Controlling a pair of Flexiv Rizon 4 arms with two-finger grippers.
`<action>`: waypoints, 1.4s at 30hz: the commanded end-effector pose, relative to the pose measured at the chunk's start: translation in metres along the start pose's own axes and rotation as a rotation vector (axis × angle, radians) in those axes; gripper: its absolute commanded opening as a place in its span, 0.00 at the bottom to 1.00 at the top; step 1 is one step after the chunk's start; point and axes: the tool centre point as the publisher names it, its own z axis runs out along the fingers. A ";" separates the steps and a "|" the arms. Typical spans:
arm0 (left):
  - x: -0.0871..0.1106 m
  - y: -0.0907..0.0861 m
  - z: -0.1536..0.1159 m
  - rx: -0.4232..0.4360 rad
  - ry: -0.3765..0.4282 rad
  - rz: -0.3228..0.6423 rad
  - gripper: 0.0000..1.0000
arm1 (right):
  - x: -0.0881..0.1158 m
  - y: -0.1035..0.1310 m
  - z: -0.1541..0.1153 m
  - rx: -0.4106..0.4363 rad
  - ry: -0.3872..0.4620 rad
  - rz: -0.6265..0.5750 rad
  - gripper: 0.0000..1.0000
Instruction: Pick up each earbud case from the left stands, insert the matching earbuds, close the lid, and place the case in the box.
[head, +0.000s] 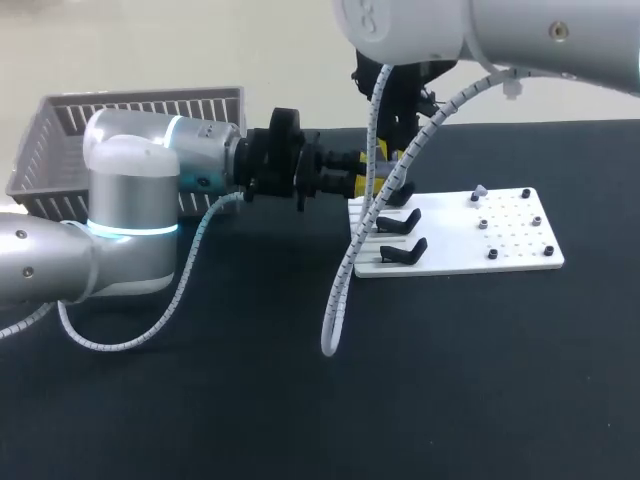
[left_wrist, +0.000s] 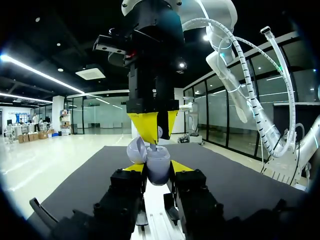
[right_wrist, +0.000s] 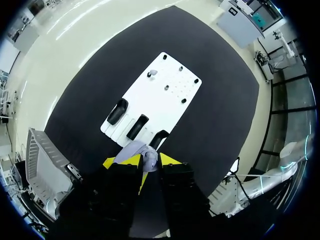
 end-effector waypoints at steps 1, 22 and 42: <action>0.001 0.000 0.000 0.000 -0.001 0.001 0.00 | -0.001 0.002 0.003 0.005 0.008 -0.001 0.00; 0.001 0.000 0.000 0.000 -0.001 0.001 0.00 | 0.012 -0.058 -0.030 -0.277 0.016 -0.137 1.00; 0.001 0.000 0.000 0.000 -0.001 0.001 0.00 | -0.069 -0.106 -0.009 -0.419 -0.096 -0.197 1.00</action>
